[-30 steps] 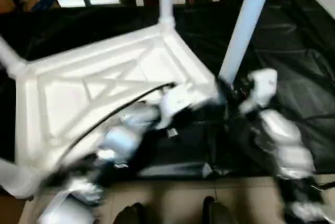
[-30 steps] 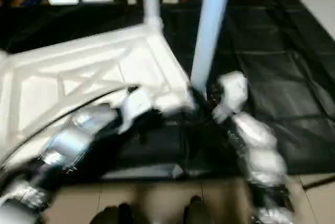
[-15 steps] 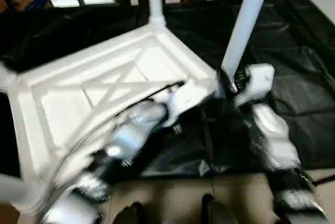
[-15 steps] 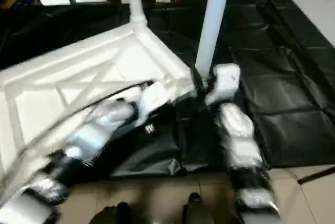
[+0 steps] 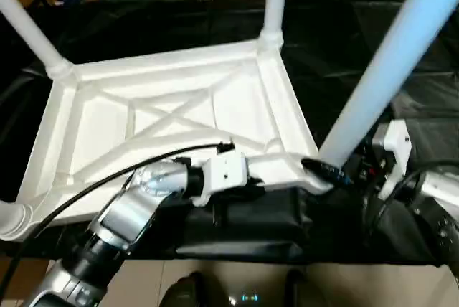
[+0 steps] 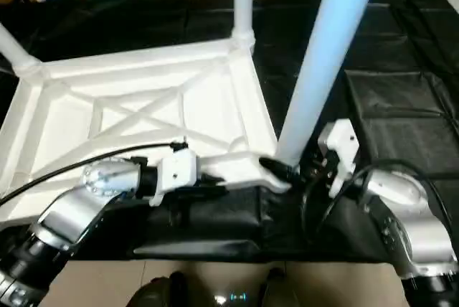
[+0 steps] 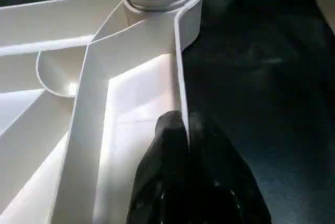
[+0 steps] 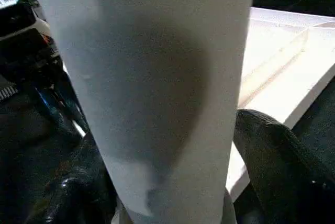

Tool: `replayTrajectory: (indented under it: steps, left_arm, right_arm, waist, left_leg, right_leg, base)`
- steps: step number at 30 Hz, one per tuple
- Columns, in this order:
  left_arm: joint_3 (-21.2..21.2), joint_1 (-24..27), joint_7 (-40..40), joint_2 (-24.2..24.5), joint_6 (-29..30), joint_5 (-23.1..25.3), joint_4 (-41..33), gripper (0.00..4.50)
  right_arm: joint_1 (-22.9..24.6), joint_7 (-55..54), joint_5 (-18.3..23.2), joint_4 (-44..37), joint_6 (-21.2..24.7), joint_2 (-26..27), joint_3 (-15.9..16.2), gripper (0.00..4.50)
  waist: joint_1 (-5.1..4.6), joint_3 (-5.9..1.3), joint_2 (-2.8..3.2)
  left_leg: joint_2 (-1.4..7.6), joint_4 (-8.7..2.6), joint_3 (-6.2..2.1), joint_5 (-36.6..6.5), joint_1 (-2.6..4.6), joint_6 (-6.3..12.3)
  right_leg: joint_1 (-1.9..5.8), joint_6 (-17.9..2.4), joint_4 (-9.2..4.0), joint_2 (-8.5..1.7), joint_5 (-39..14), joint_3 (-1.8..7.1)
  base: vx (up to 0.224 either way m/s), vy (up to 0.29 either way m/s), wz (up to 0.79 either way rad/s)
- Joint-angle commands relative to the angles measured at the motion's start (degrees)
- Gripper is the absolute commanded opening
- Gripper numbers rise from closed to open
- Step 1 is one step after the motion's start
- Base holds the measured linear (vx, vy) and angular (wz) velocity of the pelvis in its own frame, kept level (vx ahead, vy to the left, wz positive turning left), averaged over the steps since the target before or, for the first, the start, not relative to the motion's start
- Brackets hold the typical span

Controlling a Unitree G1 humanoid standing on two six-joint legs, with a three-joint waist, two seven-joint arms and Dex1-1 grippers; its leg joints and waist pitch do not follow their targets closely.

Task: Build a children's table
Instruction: Rotate leg to tighten

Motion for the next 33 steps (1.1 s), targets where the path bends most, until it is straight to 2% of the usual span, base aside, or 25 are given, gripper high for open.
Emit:
replayTrajectory:
  steps: [1, 3, 5, 11, 12, 14, 20, 22, 23, 24, 25, 26, 27, 28, 29, 30, 31, 32, 33]
  left_arm:
    - [-0.64, 1.91, -3.35, 0.52, -0.84, -2.47, -1.53, 0.0]
    - [-0.6, 1.97, -3.31, 0.66, -0.72, -2.29, -1.72, 0.0]
    - [-0.61, 1.97, -3.39, 0.8, -0.52, -2.28, -1.82, 0.0]
    - [-0.61, 1.99, -3.47, 1.16, -0.19, -2.23, -2.04, 0.0]
    - [-0.59, 1.96, -3.5, 1.21, -0.17, -2.22, -1.92, 0.0]
    - [-0.51, 1.92, -3.64, 1.33, -0.23, -2.03, -1.61, 0.0]
    - [-0.8, 1.79, -3.83, 1.59, -0.04, -1.61, -1.35, 0.0]
    - [-1.8, 1.21, -3.11, 1.62, -0.19, 0.2, -0.25, 0.0]
    - [-2.6, 0.73, -2.23, 1.56, -0.03, 1.82, 0.44, 0.0]
    - [-3.67, -0.07, -0.82, 1.21, 0.36, 4.02, 1.55, 0.0]
    - [-4.32, -0.66, 0.51, 0.82, 1.01, 5.64, 2.3, 0.0]
    - [-5.54, -2.43, 4.12, -0.92, 3.24, 9.02, 4.35, 0.0]
    - [-5.56, -2.47, 4.19, -0.96, 3.29, 9.07, 4.38, 0.0]
    - [-5.82, -3.46, 5.96, -2.54, 4.67, 9.84, 5.47, 0.0]
    - [-6.57, -5.04, 7.94, -4.17, 5.8, 11.46, 7.08, 0.0]
    - [-6.69, -5.29, 8.25, -4.43, 5.98, 11.72, 7.34, 0.0]
    - [-6.92, -5.77, 8.82, -4.92, 6.29, 12.2, 7.83, 0.0]
    - [-7.66, -8.05, 11.7, -7.41, 7.41, 14.08, 10.41, 0.0]
    - [-7.66, -8.05, 11.7, -7.41, 7.41, 14.08, 10.41, 0.0]
  right_arm:
    - [0.23, -0.28, 0.44, 1.35, 0.99, -0.97, -2.7, 3.28]
    - [-0.01, 0.16, 1.02, 1.26, 1.36, -0.32, -2.82, 2.97]
    - [-0.28, 0.62, 1.71, 0.99, 2.19, 0.16, -2.64, 2.94]
    - [-0.27, 0.41, 1.98, 0.36, 3.36, 0.13, -2.24, 2.46]
    - [-0.22, 0.43, 2.01, 0.38, 3.35, 0.1, -2.18, 2.28]
    - [-0.08, 0.48, 1.84, 0.49, 3.49, 0.27, -2.34, 2.21]
    - [0.29, -1.53, 0.68, 0.88, 3.5, 1.32, -2.46, 2.11]
    - [-0.05, -6.91, -3.27, 3.25, 3.55, 3.08, -1.5, 2.1]
    - [-0.43, -10.63, -5.27, 4.9, 4.24, 4.4, -1.04, 2.09]
    - [-1.38, -16.58, -8.04, 7.68, 4.87, 6.56, -0.87, 2.08]
    - [-2.15, -20.31, -9.23, 9.54, 5.44, 8.11, -1.06, 2.07]
    - [-4.87, -30.14, -11.24, 14.45, 6.39, 12.32, -2.67, 2.06]
    - [-4.93, -30.34, -11.28, 14.55, 6.4, 12.4, -2.71, 2.06]
    - [-6.54, -34.63, -12.08, 17.23, 6.15, 14.39, -3.35, 2.05]
    - [-8.83, -40.35, -13.16, 20.8, 4.47, 16.65, -4.37, 2.04]
    - [-9.19, -41.26, -13.33, 21.37, 4.2, 17.01, -4.53, 2.04]
    - [-9.88, -42.92, -13.69, 22.44, 3.61, 17.68, -4.86, 2.04]
    - [-13.11, -49.75, -14.88, 27.04, 0.96, 20.61, -6.05, 2.04]
    - [-13.11, -49.75, -14.88, 27.04, 0.96, 20.61, -6.05, 2.03]
  waist:
    - [-0.31, -3.63, -1.35]
    - [-0.44, -3.54, -1.42]
    - [-0.65, -3.63, -1.41]
    - [-0.7, -3.82, -1.34]
    - [-0.72, -3.82, -1.39]
    - [-0.7, -3.81, -1.4]
    - [-0.75, -3.81, -1.33]
    - [-0.82, -3.9, -1.18]
    - [-1.0, -3.75, -1.25]
    - [-1.04, -3.72, -1.14]
    - [-1.4, -3.47, -1.18]
    - [-1.64, -3.36, -0.98]
    - [-1.64, -3.36, -0.98]
    - [-2.0, -3.32, -1.18]
    - [-2.27, -3.21, -1.29]
    - [-2.44, -3.14, -1.18]
    - [-2.55, -3.1, -1.11]
    - [-2.74, -3.21, -1.16]
    - [-2.9, -3.16, -1.12]
  left_leg:
    - [0.2, -3.08, 0.35, -10.82, 1.46, 8.45]
    - [0.2, -3.25, 0.26, -12.4, 1.39, 7.39]
    - [0.17, -3.23, 0.19, -12.49, 1.41, 6.9]
    - [0.08, -3.01, 0.23, -10.2, 1.37, 7.47]
    - [0.08, -3.0, 0.25, -10.21, 1.36, 7.57]
    - [0.07, -2.99, 0.26, -10.39, 1.34, 7.57]
    - [0.05, -3.01, 0.21, -10.65, 1.36, 7.23]
    - [0.02, -2.95, 0.27, -11.03, 1.39, 6.88]
    - [-0.18, -3.03, 0.26, -11.22, 1.09, 6.16]
    - [-0.16, -3.14, 0.16, -12.11, 1.14, 5.55]
    - [-0.21, -3.35, 0.09, -14.11, 1.14, 4.15]
    - [-0.23, -3.54, 0.0, -16.97, 1.41, 2.16]
    - [-0.23, -3.54, 0.0, -16.97, 1.41, 2.16]
    - [-0.39, -3.83, -0.32, -21.52, 1.62, -0.23]
    - [-0.46, -4.03, -0.44, -23.4, 1.54, -0.88]
    - [-0.53, -4.05, -0.52, -24.49, 1.41, -1.25]
    - [-0.65, -4.2, -0.87, -26.73, 1.62, -2.02]
    - [-0.57, -4.25, -0.95, -27.66, 1.71, -2.37]
    - [-0.67, -4.27, -1.01, -28.06, 1.6, -2.57]
  right_leg:
    - [3.19, -13.56, -2.09, 0.8, -10.06, -0.26]
    - [3.14, -12.64, -2.26, 0.72, -12.58, -0.2]
    - [3.05, -11.93, -2.27, 0.76, -12.9, -0.18]
    - [3.13, -12.53, -1.94, 0.89, -9.56, -0.21]
    - [3.12, -12.66, -1.95, 0.9, -9.59, -0.22]
    - [3.14, -12.6, -1.99, 0.86, -10.03, -0.22]
    - [3.13, -12.44, -2.01, 0.88, -10.64, -0.22]
    - [3.03, -12.46, -2.06, 0.93, -11.1, -0.23]
    - [2.96, -11.84, -2.13, 0.97, -12.34, -0.27]
    - [2.93, -11.43, -2.2, 0.91, -13.86, -0.28]
    - [2.68, -10.4, -2.47, 0.93, -17.26, -0.31]
    - [2.33, -9.38, -2.74, 0.9, -21.26, -0.28]
    - [2.33, -9.38, -2.74, 0.9, -21.26, -0.28]
    - [2.22, -7.51, -3.17, 0.92, -25.93, -0.41]
    - [2.04, -6.72, -3.41, 0.99, -27.48, -0.38]
    - [1.87, -6.23, -3.45, 0.92, -28.87, -0.48]
    - [1.81, -5.15, -3.74, 0.98, -31.54, -0.72]
    - [1.65, -4.8, -3.95, 0.91, -31.42, -0.77]
    - [1.6, -4.86, -3.99, 0.94, -31.45, -0.87]
  base:
    - [0.0, 0.0, 0.0]
    - [0.0, 0.0, 0.0]
    - [0.0, 0.0, 0.0]
    - [0.0, 0.0, 0.0]
    - [0.0, 0.0, 0.0]
    - [0.0, 0.0, 0.0]
    - [0.0, 0.0, 0.0]
    - [0.0, 0.0, 0.0]
    - [0.0, 0.0, 0.0]
    - [0.0, 0.0, 0.0]
    - [0.0, 0.0, 0.0]
    - [0.0, 0.0, 0.0]
    - [-0.06, -0.007, 0.01]
    - [-0.06, -0.007, 0.01]
    - [-0.059, 0.001, 0.0]
    - [-0.059, 0.007, -0.04]
    - [-0.059, 0.007, -0.04]
    - [-0.06, 0.01, -0.07]
    - [-0.059, 0.012, -0.07]
